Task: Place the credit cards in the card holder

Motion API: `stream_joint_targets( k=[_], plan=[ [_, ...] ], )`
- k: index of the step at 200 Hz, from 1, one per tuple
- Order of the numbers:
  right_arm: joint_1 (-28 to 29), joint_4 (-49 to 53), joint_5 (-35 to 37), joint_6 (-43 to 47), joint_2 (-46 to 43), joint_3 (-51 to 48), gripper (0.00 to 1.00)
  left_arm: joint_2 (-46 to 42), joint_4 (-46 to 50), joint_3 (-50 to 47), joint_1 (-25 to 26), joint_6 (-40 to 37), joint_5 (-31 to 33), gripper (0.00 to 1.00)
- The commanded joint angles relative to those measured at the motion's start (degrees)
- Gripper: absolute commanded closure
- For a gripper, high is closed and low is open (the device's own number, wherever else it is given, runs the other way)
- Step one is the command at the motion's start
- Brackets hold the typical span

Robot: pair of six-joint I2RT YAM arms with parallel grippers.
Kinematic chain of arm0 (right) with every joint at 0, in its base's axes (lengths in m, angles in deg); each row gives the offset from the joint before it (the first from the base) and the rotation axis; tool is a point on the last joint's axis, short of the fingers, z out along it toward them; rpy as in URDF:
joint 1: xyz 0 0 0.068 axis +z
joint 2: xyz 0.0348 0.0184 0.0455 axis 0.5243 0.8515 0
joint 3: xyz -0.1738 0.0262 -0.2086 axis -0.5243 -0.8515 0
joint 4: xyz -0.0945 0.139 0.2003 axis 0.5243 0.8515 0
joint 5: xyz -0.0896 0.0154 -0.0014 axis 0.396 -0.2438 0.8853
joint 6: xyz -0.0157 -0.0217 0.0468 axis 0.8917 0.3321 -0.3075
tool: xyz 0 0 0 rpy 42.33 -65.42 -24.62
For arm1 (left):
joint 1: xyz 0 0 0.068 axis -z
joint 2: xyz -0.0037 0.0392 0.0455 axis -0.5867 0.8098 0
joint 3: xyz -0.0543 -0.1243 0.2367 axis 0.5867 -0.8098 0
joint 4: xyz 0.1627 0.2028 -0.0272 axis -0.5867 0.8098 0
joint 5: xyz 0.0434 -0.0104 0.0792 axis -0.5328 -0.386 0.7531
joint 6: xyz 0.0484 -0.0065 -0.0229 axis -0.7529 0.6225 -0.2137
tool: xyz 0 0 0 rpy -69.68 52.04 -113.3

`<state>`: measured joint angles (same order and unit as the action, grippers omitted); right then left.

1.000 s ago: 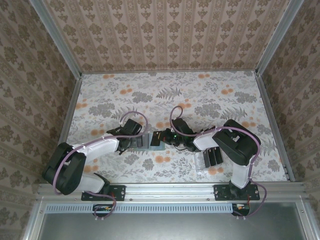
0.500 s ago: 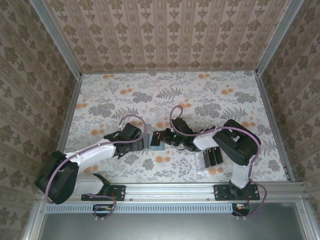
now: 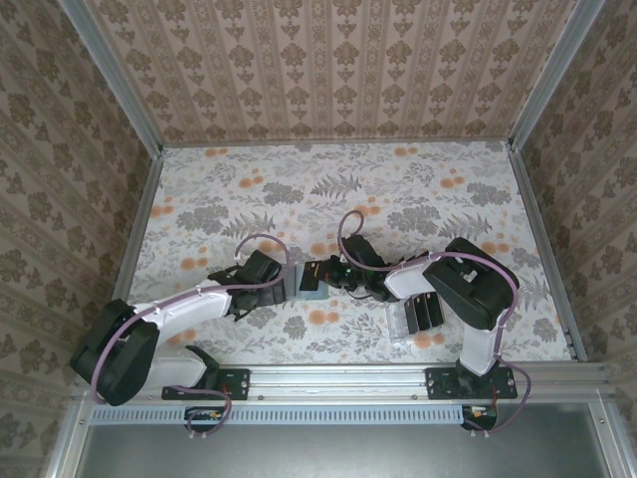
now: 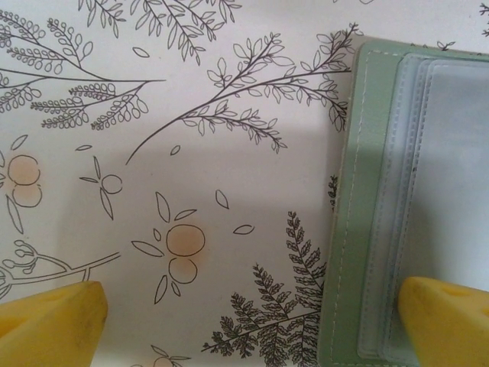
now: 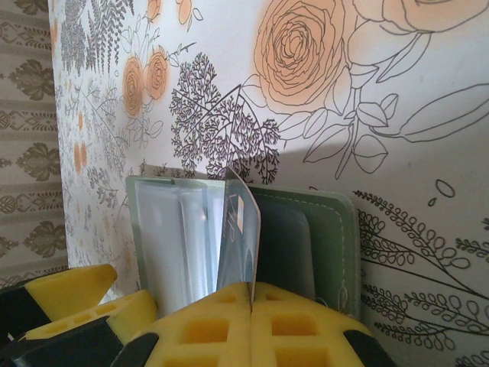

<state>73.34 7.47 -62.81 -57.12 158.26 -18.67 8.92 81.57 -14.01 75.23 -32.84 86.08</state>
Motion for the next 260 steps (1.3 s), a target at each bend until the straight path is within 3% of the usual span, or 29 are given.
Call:
stream_joint_targets(
  k=[1,123,260],
  plan=[
    [-0.89,3.54,-0.28,0.79,-0.78,0.27,1.00,0.62,2.40,-1.27,0.24,1.94,1.87,0.00],
    [-1.20,-14.47,-3.38,-1.89,-1.17,-2.68,1.00,-0.48,3.00,-1.97,0.58,3.07,2.40,0.00],
    [-0.43,-21.25,-2.13,-4.88,4.32,-3.81,1.00,-0.66,3.28,-2.16,0.54,3.23,2.64,0.00]
  ],
)
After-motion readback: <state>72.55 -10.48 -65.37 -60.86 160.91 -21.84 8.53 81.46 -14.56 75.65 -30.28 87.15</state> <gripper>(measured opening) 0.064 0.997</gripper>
